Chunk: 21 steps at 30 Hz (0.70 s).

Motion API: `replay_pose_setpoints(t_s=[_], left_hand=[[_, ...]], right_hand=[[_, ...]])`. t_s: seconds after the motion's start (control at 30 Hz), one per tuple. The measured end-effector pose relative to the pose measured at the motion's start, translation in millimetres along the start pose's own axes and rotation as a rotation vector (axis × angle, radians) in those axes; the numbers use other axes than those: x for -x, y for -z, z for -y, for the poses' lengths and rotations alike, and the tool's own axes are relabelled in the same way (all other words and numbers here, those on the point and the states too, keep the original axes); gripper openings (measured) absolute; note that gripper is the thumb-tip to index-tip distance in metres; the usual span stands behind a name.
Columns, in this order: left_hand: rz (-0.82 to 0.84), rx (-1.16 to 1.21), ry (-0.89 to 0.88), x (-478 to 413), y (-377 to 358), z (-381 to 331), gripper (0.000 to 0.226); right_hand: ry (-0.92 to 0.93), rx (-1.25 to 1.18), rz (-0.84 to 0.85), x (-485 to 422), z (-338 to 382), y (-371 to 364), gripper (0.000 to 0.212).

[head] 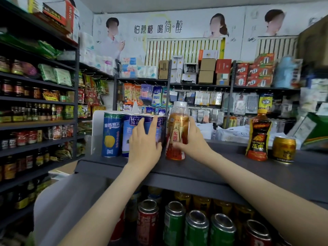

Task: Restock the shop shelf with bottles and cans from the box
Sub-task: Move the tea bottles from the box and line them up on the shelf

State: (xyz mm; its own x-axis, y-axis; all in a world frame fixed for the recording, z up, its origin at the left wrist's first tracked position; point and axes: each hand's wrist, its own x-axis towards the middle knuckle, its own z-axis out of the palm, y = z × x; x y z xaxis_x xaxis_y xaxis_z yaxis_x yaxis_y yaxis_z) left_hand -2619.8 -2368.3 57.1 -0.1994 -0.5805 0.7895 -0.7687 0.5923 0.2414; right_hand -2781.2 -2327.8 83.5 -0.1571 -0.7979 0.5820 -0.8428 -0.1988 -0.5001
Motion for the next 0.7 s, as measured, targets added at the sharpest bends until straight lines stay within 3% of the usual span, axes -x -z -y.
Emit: replay_pose_setpoints(t_s=[0.13, 0.23, 0.33, 0.5, 0.7], left_hand=[[-0.053, 0.132, -0.008, 33.9, 17.5, 0.2, 0.061], [-0.119, 0.200, -0.007, 76.0, 34.0, 8.8, 0.050], [-0.114, 0.228, 0.033, 136.8, 48.6, 24.4, 0.042], [0.095, 0.163, 0.282, 267.8, 65.8, 64.5, 0.041], [0.455, -0.006, 0.663, 421.6, 86.7, 139.6, 0.050]], right_hand=[[0.213, 0.199, -0.008, 45.4, 30.6, -6.0, 0.081], [0.287, 0.007, -0.007, 92.5, 58.6, -23.1, 0.057], [0.351, -0.146, 0.017, 149.8, 77.7, -53.5, 0.047], [0.307, -0.296, 0.258, 243.9, 81.4, -134.9, 0.038], [0.184, -0.204, 0.690, 331.0, 77.8, -249.0, 0.048]])
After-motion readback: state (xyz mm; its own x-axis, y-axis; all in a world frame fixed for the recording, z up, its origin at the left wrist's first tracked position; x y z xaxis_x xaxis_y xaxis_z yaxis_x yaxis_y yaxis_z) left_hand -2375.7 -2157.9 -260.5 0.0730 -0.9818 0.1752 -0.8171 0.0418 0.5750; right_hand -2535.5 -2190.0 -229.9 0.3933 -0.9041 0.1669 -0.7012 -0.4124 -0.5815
